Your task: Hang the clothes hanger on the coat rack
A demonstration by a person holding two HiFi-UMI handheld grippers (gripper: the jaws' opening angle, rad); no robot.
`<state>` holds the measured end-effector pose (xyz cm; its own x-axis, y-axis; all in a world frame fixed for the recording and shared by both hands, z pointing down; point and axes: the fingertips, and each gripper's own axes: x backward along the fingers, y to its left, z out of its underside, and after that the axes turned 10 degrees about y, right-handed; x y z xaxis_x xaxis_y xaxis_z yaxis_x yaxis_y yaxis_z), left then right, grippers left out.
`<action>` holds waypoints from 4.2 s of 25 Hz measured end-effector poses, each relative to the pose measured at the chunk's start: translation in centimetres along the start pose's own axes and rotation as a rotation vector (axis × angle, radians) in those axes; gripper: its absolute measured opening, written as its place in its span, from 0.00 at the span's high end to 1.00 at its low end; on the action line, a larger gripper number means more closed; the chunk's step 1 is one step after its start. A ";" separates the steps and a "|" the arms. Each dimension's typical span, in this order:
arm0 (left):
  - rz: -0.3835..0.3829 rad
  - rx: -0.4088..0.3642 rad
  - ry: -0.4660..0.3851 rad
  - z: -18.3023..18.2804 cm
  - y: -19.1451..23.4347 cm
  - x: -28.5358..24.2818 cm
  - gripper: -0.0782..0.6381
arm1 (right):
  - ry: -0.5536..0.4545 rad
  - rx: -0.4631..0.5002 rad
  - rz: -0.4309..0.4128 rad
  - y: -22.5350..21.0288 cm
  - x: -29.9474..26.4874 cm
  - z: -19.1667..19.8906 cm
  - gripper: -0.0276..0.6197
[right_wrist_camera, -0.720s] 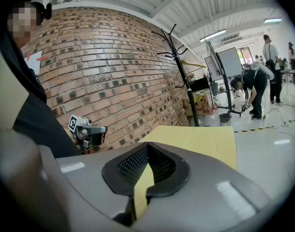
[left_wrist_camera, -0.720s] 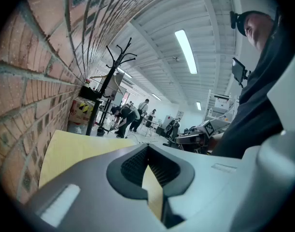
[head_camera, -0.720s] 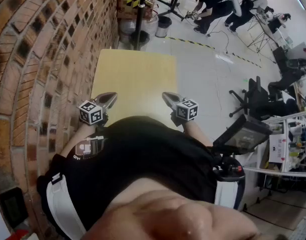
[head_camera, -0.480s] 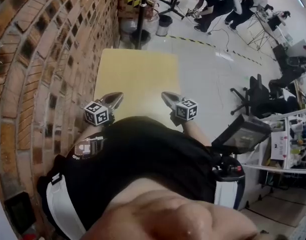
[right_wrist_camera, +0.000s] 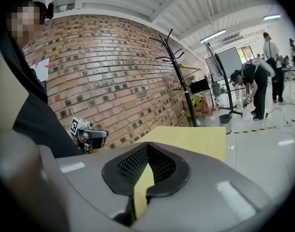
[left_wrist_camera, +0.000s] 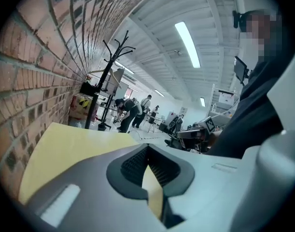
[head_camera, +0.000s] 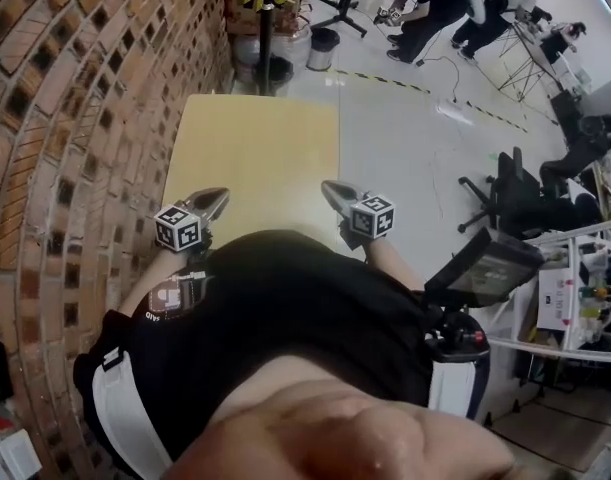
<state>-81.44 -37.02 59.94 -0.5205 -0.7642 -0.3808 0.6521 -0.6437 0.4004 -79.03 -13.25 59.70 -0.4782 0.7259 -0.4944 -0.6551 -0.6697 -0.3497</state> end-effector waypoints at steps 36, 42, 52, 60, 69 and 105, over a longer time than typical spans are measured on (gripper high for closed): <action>0.144 -0.012 0.007 -2.6 -14.5 -18.0 0.89 | -0.006 -0.064 0.129 -14.7 18.6 4.1 0.94; 0.081 -0.007 -0.005 -3.7 -17.0 -23.3 0.89 | -0.005 -0.025 0.067 -20.3 21.1 3.4 0.94; 0.114 0.021 -0.036 -7.1 -27.0 -38.9 0.89 | 0.044 0.046 0.058 -32.9 30.9 3.3 0.94; 0.153 -0.005 0.022 -8.9 -27.8 -45.7 0.89 | 0.013 -0.005 0.078 -39.1 33.0 2.6 0.94; 0.200 -0.015 -0.014 -16.2 -18.5 -52.6 0.89 | 0.030 0.006 0.138 -46.7 27.5 -5.1 0.94; -0.089 0.120 -0.125 -44.2 11.3 -78.4 0.89 | 0.091 0.205 -0.184 -83.5 -0.3 -40.2 0.94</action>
<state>-8.94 17.42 57.50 -0.6426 -0.6984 -0.3151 0.5340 -0.7032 0.4695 -0.70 36.15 57.04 -0.2917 0.8093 -0.5099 -0.8353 -0.4752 -0.2764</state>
